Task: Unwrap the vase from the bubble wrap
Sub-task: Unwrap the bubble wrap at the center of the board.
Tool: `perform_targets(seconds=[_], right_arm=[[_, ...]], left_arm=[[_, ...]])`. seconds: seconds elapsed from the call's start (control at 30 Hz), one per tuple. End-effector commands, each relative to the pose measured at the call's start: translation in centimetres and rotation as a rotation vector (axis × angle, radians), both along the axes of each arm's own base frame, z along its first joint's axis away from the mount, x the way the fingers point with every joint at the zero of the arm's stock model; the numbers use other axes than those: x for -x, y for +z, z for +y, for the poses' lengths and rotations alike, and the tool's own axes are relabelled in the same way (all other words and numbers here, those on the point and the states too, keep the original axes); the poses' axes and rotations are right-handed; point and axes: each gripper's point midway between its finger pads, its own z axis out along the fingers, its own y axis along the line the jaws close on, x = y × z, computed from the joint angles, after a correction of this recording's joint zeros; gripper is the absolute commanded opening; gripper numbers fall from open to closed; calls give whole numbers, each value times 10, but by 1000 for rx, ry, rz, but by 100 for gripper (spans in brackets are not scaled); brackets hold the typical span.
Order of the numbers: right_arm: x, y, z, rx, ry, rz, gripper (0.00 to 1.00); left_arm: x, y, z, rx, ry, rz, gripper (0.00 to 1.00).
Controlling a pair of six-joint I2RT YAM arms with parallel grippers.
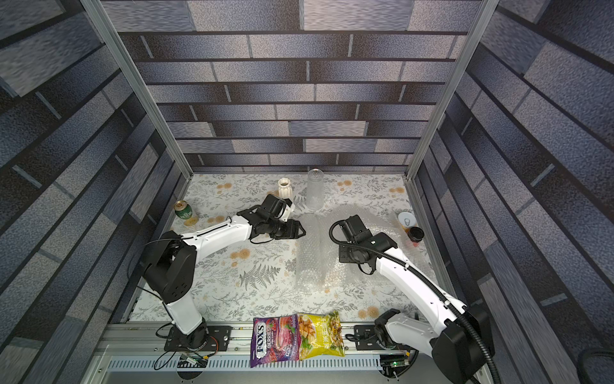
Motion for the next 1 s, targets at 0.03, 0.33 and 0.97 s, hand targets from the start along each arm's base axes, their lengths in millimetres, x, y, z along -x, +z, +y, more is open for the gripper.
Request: perform_targets(seconds=[0.03, 0.33, 0.97], right_arm=[[0, 1, 4, -36, -9, 6, 0], [-7, 24, 37, -219, 40, -27, 0], [0, 87, 102, -469, 226, -103, 0]], left_arm=[[21, 1, 37, -52, 58, 7, 70], [42, 11, 44, -8, 97, 5, 70], [37, -10, -6, -49, -3, 42, 71]])
